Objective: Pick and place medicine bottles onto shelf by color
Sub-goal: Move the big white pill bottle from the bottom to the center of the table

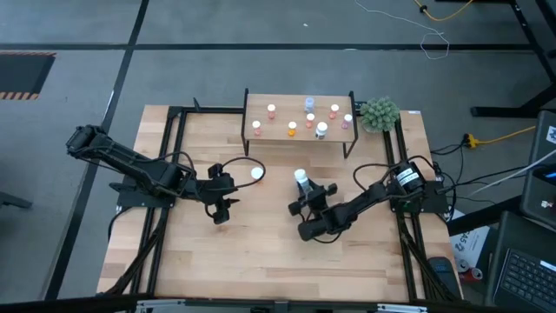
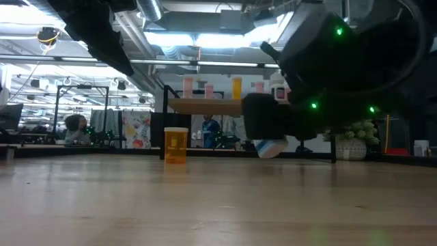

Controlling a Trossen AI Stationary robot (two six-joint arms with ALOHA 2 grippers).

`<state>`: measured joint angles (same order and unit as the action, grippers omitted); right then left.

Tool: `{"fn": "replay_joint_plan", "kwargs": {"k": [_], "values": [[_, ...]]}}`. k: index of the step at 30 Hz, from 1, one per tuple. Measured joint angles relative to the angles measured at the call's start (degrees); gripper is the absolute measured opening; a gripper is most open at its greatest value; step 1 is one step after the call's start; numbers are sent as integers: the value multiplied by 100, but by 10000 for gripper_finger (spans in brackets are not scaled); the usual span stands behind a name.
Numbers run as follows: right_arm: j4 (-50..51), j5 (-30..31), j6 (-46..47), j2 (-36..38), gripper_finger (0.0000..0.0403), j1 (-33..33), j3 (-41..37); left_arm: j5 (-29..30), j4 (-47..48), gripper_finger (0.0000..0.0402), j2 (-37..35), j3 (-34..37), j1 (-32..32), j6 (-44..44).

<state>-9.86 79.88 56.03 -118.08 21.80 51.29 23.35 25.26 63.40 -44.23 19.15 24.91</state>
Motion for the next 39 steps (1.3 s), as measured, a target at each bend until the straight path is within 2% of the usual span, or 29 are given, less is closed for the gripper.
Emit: {"fn": "replay_joint_plan", "kwargs": {"k": [8, 15, 24, 33, 39], "values": [[-53, 134, 188, -193, 160, -352, -310, 5, -6, 165, 0, 0, 0, -2], [-171, 721, 520, -599, 160, -415, -204, 2, -22, 165, 2, 0, 0, -3], [-210, 565, 520, -588, 191, -413, -195, 0, -22, 165, 2, 0, 0, -7], [-184, -144, 505, -610, 242, -446, -206, -2, -24, 165, 2, 0, 1, 0], [-191, -63, 374, -599, 258, -439, -206, -2, -24, 165, 1, 0, 0, 2]]}}
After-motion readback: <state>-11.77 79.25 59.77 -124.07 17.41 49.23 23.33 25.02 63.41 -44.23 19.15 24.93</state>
